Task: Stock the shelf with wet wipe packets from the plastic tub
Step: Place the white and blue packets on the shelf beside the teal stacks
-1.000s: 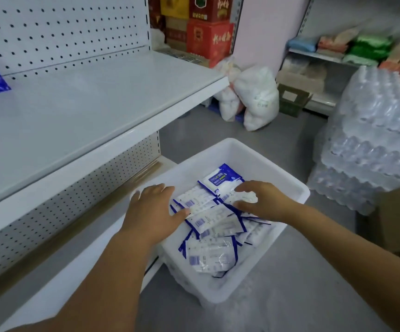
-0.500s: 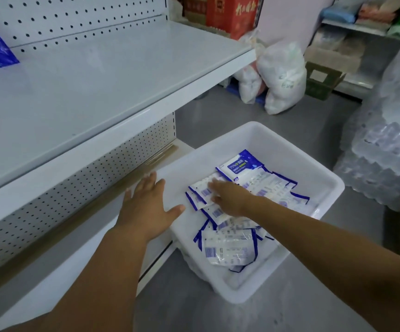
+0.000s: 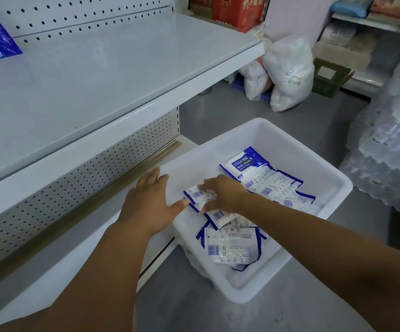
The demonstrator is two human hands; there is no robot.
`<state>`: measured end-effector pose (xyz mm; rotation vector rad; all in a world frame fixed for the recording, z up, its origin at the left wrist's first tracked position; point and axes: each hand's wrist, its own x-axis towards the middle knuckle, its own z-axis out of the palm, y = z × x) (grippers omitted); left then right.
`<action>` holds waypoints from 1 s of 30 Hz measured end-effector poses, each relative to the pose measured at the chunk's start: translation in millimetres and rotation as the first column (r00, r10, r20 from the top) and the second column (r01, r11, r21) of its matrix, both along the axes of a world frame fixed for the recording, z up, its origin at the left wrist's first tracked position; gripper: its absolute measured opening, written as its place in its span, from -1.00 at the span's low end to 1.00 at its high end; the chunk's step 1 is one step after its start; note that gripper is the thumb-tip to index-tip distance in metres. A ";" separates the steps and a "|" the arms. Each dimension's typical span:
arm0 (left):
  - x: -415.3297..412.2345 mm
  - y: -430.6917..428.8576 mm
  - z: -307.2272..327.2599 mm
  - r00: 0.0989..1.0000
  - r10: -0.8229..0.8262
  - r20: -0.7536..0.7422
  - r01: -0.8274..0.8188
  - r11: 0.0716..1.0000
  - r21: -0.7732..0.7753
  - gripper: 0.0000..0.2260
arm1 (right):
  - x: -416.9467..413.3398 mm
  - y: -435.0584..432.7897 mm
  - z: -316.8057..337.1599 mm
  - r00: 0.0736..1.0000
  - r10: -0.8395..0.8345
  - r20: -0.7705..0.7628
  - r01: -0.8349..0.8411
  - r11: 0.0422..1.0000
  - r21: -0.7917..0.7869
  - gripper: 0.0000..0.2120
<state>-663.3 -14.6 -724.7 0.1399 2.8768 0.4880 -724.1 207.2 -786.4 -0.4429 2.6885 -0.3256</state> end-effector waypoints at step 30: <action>10.8 49.3 81.9 0.974 0.165 0.156 -0.219 0.497 0.840 -0.61 | 32.6 8.7 140.5 0.734 -0.421 0.533 0.672 0.331 -0.662 -0.36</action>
